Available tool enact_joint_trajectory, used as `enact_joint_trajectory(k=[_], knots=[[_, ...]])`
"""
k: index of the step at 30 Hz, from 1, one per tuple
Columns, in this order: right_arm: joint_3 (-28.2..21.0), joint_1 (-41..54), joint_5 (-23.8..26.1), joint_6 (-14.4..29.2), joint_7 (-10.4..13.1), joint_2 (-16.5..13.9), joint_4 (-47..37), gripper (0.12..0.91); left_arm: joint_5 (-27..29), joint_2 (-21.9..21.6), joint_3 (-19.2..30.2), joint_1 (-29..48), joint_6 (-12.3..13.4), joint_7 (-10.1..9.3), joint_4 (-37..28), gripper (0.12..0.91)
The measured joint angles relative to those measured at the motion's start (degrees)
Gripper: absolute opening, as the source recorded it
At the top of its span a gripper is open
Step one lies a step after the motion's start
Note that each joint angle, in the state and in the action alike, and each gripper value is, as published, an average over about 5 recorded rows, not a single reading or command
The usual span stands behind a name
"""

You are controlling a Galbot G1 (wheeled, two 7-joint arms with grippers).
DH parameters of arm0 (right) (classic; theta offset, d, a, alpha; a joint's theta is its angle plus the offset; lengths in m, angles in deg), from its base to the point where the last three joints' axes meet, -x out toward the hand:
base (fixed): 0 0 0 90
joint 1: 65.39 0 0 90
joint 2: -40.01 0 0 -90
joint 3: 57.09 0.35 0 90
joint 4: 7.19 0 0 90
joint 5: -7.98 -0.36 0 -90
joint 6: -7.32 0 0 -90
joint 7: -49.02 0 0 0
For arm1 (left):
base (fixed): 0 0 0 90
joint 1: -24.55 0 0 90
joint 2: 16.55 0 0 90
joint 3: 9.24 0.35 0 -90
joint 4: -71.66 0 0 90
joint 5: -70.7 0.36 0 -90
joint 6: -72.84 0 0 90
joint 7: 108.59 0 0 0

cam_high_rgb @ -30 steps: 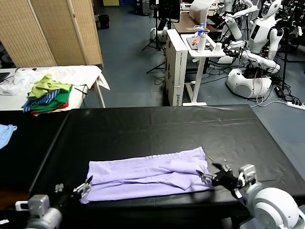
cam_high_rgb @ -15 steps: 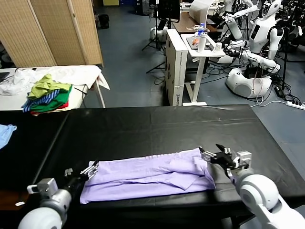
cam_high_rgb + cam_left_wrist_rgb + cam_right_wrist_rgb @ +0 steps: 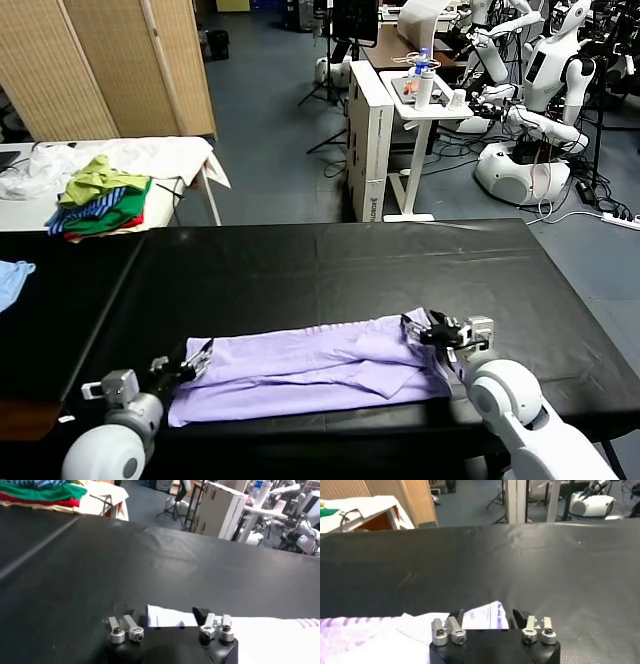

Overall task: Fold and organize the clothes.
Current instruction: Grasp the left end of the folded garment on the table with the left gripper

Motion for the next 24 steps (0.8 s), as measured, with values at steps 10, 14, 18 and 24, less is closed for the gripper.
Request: enact_joint_trajectory(k=[10,14,18,24], knots=[[1.3,-1.0,3.1,0.9,2.5,1.5,0.6,0.153,1.9,0.2,1.3,1.6,1.1,0.61,-2.2,0.168],[2.2,-1.7,2.9,0.5,2.0,1.8,1.2,0.165,2.1,-0.2,2.1,2.9,1.3,0.72,-3.4,0.152],[3.3,-2.7,2.2,-0.7,0.5,1.5,2.3,0.322,2.0,-0.9,2.7,4.4,1.5,1.28,-4.1,0.15],[5.9,-4.6,-0.1,-1.9,-1.5,0.0,5.0,0.698,3.5,-0.9,2.2,4.1,1.8,1.82,-2.9,0.367]])
